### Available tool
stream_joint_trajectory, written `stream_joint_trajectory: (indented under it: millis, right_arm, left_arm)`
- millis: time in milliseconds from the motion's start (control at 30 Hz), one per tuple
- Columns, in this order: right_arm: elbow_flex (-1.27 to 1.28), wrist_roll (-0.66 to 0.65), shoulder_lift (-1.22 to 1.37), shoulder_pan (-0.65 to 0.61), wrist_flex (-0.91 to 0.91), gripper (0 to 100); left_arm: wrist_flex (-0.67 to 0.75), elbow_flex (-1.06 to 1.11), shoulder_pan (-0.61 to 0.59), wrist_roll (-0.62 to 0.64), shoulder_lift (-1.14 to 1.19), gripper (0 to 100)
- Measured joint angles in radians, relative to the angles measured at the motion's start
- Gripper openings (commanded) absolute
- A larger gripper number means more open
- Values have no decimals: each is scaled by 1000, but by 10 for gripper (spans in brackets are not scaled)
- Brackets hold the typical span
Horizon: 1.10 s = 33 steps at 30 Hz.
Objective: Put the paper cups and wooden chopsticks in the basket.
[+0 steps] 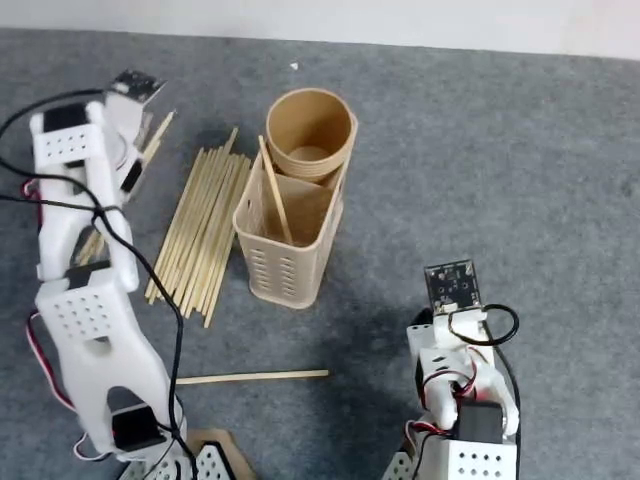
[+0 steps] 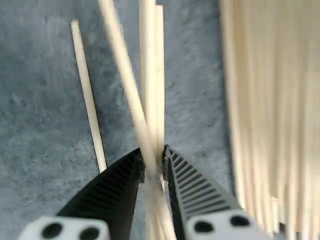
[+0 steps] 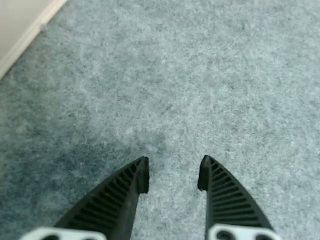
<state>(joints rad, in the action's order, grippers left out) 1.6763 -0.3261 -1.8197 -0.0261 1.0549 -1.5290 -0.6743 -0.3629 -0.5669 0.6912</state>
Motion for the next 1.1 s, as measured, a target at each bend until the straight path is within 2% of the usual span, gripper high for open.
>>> stream_joint_trajectory:
  millis: [333, 533, 933, 1100]
  right_arm:
    - [0, 0, 0, 0, 52, 170]
    - [0, 0, 0, 0, 187, 170]
    - [0, 0, 0, 0, 196, 170]
    - [0, 0, 0, 0, 196, 170]
  left_arm:
    - [-209, -219, 46, 15, 0, 30]
    - [-226, -264, 48, 74, 0, 30]
    - [-226, -264, 58, 118, -2, 31]
    - [-227, -264, 58, 118, -123, 30]
